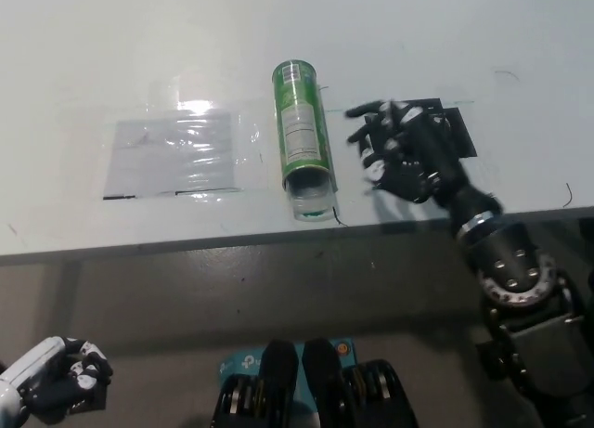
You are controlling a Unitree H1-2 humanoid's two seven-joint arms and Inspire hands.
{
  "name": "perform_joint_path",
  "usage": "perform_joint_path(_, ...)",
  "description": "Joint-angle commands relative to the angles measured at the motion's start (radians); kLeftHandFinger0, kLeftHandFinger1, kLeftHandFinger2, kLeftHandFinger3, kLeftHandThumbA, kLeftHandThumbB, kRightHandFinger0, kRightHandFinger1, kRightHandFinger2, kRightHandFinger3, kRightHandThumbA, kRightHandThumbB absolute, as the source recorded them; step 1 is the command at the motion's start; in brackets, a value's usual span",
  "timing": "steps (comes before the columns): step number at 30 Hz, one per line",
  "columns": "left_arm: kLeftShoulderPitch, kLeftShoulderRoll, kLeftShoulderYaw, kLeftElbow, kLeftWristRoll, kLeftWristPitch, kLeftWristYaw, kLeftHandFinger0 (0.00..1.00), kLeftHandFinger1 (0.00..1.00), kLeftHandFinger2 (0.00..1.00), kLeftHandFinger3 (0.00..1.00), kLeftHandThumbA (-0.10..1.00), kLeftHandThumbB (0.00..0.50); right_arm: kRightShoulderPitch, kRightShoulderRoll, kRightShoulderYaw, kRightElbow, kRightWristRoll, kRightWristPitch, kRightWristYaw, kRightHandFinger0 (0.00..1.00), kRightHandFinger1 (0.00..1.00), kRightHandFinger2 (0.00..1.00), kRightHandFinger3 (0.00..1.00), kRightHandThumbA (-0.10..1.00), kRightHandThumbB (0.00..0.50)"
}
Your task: The robot uses its right hand finger to pull out the chips tray kept inside a container in the middle of the desk
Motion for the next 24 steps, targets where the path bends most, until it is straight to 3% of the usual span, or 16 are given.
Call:
perform_joint_path(1,-0.018,0.042,0.001,-0.036,-0.014,0.008,-0.015,0.50,0.60,0.75,0.91,-0.10,0.000,-0.060,0.011,0.010,0.019,-0.039,-0.083,0.013,0.00,0.00,0.48,0.70,0.40,0.112)
perform_joint_path(7,-0.016,0.042,0.005,-0.039,-0.015,0.008,-0.008,0.48,0.59,0.71,0.88,-0.10,0.012,-0.087,0.021,0.019,0.082,-0.063,-0.130,0.008,0.00,0.00,0.50,0.67,0.38,0.103)
perform_joint_path(15,-0.018,0.053,0.003,-0.041,-0.022,0.008,-0.012,0.50,0.60,0.74,0.90,-0.10,0.000,-0.115,0.028,0.026,0.156,-0.095,-0.195,0.001,0.00,0.00,0.50,0.65,0.41,0.088)
perform_joint_path(16,-0.018,0.055,0.002,-0.043,-0.022,0.008,-0.009,0.50,0.60,0.74,0.90,-0.10,0.000,-0.117,0.032,0.027,0.171,-0.098,-0.209,-0.004,0.01,0.05,0.49,0.65,0.39,0.080)
perform_joint_path(17,-0.018,0.055,0.001,-0.043,-0.023,0.008,-0.006,0.50,0.60,0.74,0.90,-0.10,0.004,-0.120,0.035,0.028,0.183,-0.101,-0.217,-0.006,0.00,0.04,0.47,0.64,0.34,0.079)
perform_joint_path(18,-0.019,0.058,0.001,-0.043,-0.023,0.008,-0.006,0.49,0.59,0.73,0.89,-0.10,0.003,-0.121,0.037,0.030,0.189,-0.108,-0.212,-0.006,0.03,0.10,0.48,0.65,0.34,0.088)
perform_joint_path(21,-0.020,0.061,0.001,-0.047,-0.024,0.008,-0.006,0.49,0.59,0.73,0.88,-0.10,0.002,-0.123,0.042,0.033,0.198,-0.118,-0.196,0.000,0.01,0.11,0.50,0.67,0.37,0.080)
perform_joint_path(24,-0.028,0.065,0.003,-0.048,-0.040,0.008,-0.002,0.49,0.59,0.72,0.88,-0.10,0.001,-0.126,0.046,0.038,0.214,-0.120,-0.220,0.005,0.07,0.17,0.52,0.66,0.35,0.075)
